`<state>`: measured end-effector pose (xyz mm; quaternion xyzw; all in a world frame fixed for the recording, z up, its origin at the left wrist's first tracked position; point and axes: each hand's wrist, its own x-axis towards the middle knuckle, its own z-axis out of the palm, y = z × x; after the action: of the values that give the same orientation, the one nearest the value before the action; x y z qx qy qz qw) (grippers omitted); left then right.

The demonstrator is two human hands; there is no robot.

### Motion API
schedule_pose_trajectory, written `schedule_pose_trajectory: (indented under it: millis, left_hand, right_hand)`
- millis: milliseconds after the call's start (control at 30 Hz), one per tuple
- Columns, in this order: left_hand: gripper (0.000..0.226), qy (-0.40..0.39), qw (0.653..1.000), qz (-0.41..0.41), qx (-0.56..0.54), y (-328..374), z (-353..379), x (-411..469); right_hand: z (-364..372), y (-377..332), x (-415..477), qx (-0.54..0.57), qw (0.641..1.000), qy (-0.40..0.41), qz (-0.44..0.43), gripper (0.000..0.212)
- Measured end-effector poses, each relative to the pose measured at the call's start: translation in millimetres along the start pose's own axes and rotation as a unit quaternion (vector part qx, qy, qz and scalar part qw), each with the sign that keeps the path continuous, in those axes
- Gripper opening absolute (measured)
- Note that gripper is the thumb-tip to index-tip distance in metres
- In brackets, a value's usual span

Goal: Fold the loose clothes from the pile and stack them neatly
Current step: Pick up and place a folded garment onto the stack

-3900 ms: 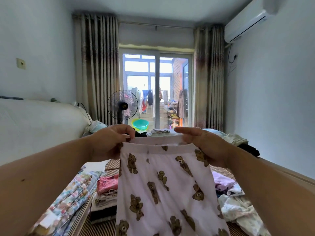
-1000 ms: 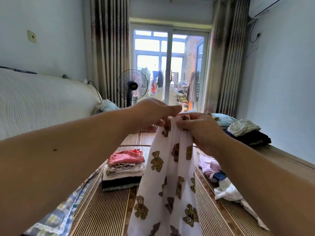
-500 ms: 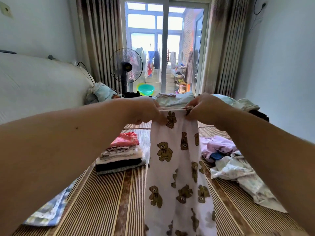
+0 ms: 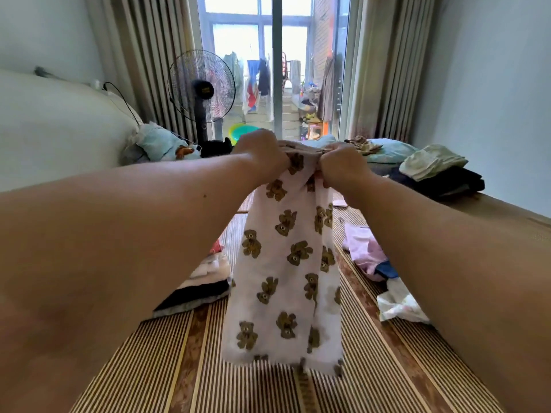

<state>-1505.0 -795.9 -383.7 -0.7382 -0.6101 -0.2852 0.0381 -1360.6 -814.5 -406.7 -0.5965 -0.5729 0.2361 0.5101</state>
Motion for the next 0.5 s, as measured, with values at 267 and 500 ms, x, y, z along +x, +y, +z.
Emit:
schedule_pose_trajectory:
  millis: [267,500]
  left_hand:
    - [0.025,0.141,0.984,0.107,-0.009,0,0,37]
    - [0.029,-0.013,0.993,0.107,-0.042,-34,34,-58]
  right_hand:
    - [-4,-5,49,0.031,0.991,0.040,-0.121,0.027]
    - [-1,48,-48,-0.111,0.987,-0.081,-0.084,0.023]
